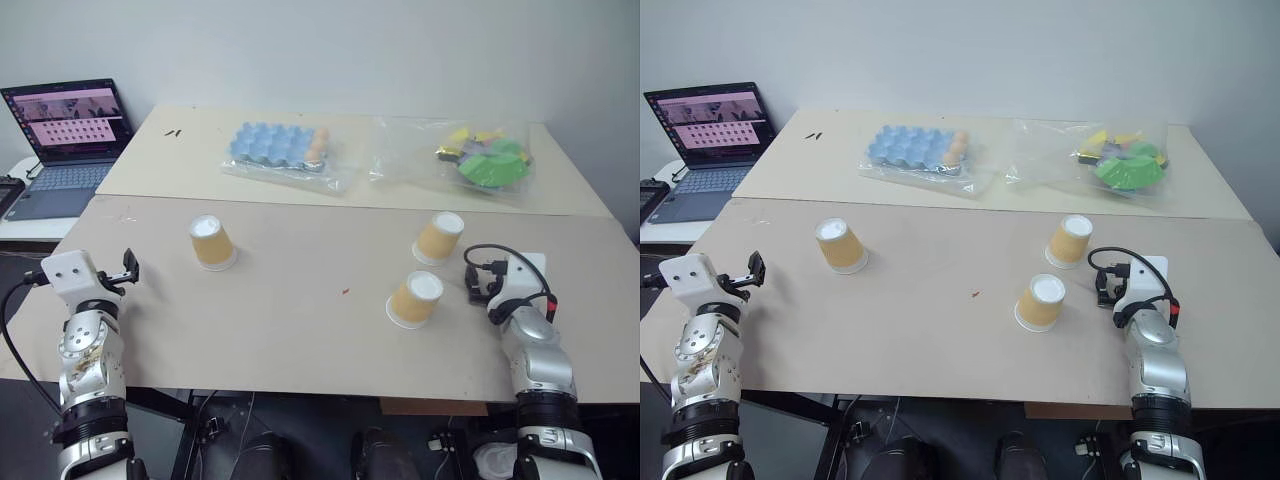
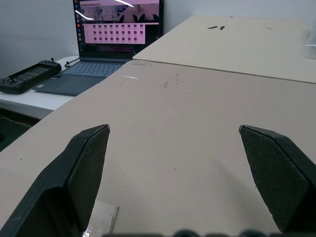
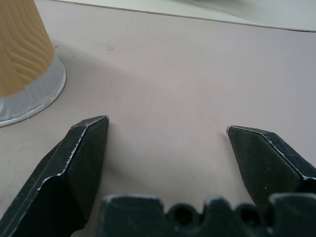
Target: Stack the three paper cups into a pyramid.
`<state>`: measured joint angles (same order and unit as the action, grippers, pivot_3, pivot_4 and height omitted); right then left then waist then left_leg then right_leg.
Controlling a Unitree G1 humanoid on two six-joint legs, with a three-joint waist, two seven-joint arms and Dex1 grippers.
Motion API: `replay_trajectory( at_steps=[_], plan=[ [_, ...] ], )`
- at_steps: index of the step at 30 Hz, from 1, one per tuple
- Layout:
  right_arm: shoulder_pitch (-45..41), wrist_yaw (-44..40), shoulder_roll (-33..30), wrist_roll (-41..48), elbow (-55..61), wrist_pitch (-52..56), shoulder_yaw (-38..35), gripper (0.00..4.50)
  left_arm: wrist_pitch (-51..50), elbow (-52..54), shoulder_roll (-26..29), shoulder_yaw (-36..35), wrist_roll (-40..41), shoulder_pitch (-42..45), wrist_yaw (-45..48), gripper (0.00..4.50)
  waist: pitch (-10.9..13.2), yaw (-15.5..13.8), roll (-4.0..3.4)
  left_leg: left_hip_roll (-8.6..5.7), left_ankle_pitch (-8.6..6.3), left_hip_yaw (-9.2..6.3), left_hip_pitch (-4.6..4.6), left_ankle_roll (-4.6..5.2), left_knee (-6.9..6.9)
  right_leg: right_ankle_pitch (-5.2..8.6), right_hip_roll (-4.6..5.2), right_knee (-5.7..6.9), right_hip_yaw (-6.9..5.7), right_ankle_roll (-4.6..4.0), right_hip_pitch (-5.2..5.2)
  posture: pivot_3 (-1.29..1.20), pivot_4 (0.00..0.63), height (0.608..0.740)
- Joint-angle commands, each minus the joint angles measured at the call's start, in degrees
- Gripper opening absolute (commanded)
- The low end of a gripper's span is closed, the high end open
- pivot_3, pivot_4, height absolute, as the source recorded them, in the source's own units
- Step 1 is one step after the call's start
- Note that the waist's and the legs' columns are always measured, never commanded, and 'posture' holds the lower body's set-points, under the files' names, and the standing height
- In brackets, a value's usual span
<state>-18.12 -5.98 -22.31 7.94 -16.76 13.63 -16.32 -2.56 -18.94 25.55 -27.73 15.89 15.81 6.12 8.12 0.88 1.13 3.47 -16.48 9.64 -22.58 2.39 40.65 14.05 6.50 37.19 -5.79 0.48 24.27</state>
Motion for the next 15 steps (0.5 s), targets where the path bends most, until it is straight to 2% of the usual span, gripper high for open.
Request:
replay_trajectory(
  at_steps=[1, 4, 8, 11, 15],
  plan=[
    [-1.2, 0.2, -0.5, -0.3, 0.1, -2.3, -0.5, 4.45, 0.4, 2.3, 0.3, -1.1, 2.4, 0.9, 1.6, 4.5, 0.0, 0.0, 0.0, 0.0, 0.0, 0.0, 0.0, 0.0, 0.0, 0.0, 0.0, 0.0, 0.0, 0.0, 0.0, 0.0, 0.15, 0.724],
    [-1.9, 0.0, -0.4, -0.4, -1.2, -2.8, -0.2, 4.45, -3.4, 9.0, 0.7, -3.1, 10.3, 2.4, 5.6, 4.5, 0.0, 0.0, 0.0, 0.0, 0.0, 0.0, 0.0, 0.0, 0.0, 0.0, 0.0, 0.0, 0.0, 0.0, 0.0, 0.0, 0.15, 0.724],
    [-2.0, -0.2, -0.5, -0.5, -2.3, -3.3, 0.0, 4.45, -11.2, 23.4, 2.3, 1.3, 18.5, 2.1, 12.9, 4.5, 0.0, -0.1, 0.01, 0.02, 0.0, -0.02, -0.03, 0.0, 0.01, 0.0, 0.02, 0.0, -0.02, 0.0, 0.0, 0.0, 0.15, 0.724],
    [-2.2, -0.3, -1.1, -0.5, -2.9, -3.1, -0.4, 4.45, -20.6, 37.7, 5.5, 6.6, 26.7, -0.6, 18.6, 4.5, 0.0, 0.0, 0.0, -0.02, 0.0, -0.01, -0.01, 0.0, 0.0, 0.0, 0.02, -0.02, 0.03, 0.0, -0.02, 0.0, 0.15, 0.724],
    [-2.2, -1.3, -3.0, 0.2, -3.5, -2.5, -1.5, 4.45, -28.6, 50.0, 12.9, 12.4, 32.4, -8.7, 28.6, 4.5, 0.0, 0.3, -0.09, -0.01, 0.0, 0.05, 0.11, 0.0, -0.07, 0.0, -0.02, 0.0, 0.18, 0.01, -0.03, 0.0, 0.15, 0.724]
  ],
)
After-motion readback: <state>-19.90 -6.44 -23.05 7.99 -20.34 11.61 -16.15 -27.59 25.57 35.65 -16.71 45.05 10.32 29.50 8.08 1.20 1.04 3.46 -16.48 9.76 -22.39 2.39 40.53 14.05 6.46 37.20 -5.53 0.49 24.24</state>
